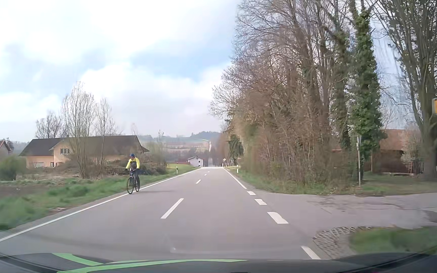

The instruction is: Follow the waypoints while adhering to traffic rules and regulations

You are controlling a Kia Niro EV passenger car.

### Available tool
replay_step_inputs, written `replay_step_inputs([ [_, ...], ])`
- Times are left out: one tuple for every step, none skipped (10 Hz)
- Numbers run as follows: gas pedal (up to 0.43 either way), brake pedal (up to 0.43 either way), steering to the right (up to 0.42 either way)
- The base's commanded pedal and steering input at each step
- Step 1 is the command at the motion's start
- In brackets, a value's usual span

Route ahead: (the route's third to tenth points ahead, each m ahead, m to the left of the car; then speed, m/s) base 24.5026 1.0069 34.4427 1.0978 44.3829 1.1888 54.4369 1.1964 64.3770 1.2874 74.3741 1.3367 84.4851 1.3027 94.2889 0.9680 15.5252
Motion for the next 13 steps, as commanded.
replay_step_inputs([
  [0.000, 0.079, 0.000],
  [0.000, 0.073, 0.000],
  [0.000, 0.073, 0.000],
  [0.000, 0.067, 0.000],
  [0.000, 0.067, 0.000],
  [0.000, 0.055, 0.000],
  [0.000, 0.030, 0.000],
  [0.000, 0.006, 0.000],
  [0.000, 0.000, 0.000],
  [0.000, 0.000, 0.001],
  [0.000, 0.000, 0.002],
  [0.000, 0.000, 0.003],
  [0.000, 0.000, 0.004],
])
